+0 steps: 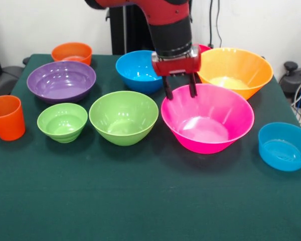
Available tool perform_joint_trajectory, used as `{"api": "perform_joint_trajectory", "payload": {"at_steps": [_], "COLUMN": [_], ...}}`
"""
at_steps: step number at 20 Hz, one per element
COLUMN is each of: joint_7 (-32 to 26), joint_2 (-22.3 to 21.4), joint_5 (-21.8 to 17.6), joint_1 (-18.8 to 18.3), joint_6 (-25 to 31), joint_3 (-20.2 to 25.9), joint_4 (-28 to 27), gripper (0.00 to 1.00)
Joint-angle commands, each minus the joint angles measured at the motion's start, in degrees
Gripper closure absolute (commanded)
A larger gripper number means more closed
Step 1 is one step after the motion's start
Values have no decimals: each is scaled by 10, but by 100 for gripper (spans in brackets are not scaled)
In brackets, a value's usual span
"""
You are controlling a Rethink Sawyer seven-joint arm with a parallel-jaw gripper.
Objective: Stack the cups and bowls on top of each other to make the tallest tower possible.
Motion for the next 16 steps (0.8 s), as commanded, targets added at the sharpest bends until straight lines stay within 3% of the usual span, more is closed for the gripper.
{"api": "perform_joint_trajectory", "payload": {"at_steps": [1, 11, 16], "joint_7": [31, 34, 31], "joint_2": [-65, -83, -30], "joint_5": [14, 19, -13], "joint_1": [-9, -23, -15], "joint_6": [106, 123, 79], "joint_3": [35, 53, 30], "joint_4": [3, 15, -6], "gripper": [0, 0, 0]}}
